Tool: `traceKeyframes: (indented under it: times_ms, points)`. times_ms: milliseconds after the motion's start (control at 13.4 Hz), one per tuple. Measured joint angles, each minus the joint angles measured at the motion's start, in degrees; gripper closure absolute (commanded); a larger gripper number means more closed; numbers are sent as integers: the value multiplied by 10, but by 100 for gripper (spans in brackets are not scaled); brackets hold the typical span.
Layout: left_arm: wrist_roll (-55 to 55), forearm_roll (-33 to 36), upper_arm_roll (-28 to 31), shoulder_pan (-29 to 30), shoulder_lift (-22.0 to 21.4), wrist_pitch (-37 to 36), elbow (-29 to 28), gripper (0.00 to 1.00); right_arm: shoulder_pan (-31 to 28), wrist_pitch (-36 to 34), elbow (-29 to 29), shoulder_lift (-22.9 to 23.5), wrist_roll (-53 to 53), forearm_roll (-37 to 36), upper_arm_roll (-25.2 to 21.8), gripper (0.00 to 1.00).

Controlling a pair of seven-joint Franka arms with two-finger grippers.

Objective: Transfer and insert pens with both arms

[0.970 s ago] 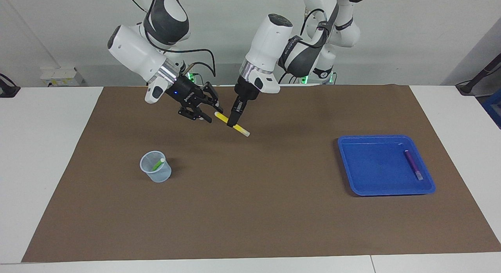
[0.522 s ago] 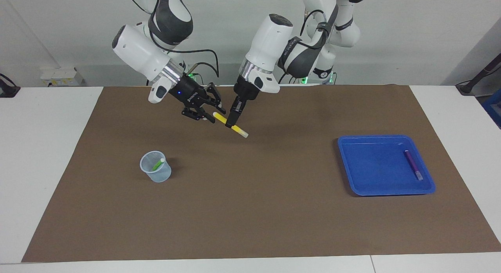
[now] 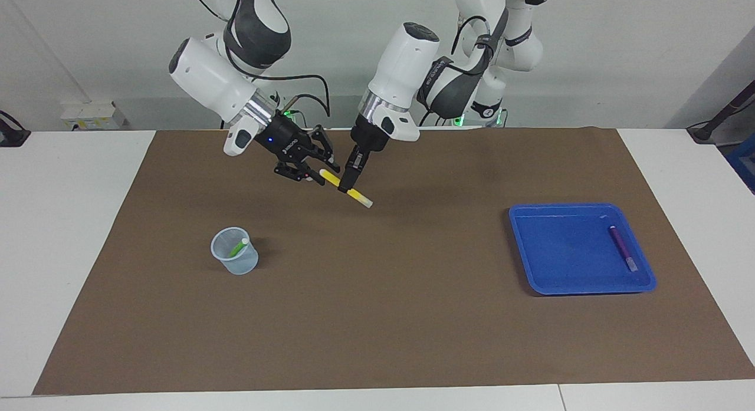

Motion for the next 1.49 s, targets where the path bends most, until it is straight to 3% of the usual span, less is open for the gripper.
traceKeyframes:
  times_ms: [224, 970, 1119, 1493]
  points:
    - [0, 0, 0, 0, 1, 1, 0, 100, 0, 0, 0, 0, 0, 0, 0, 67]
    - [0, 0, 1, -1, 1, 3, 0, 100, 0, 0, 2, 1, 0, 2, 0, 83]
    - [0, 0, 1, -1, 3, 5, 0, 100, 1, -1, 4, 1, 0, 7, 0, 100]
    - [0, 0, 2, -1, 3, 6, 0, 100, 1, -1, 4, 1, 0, 8, 0, 100]
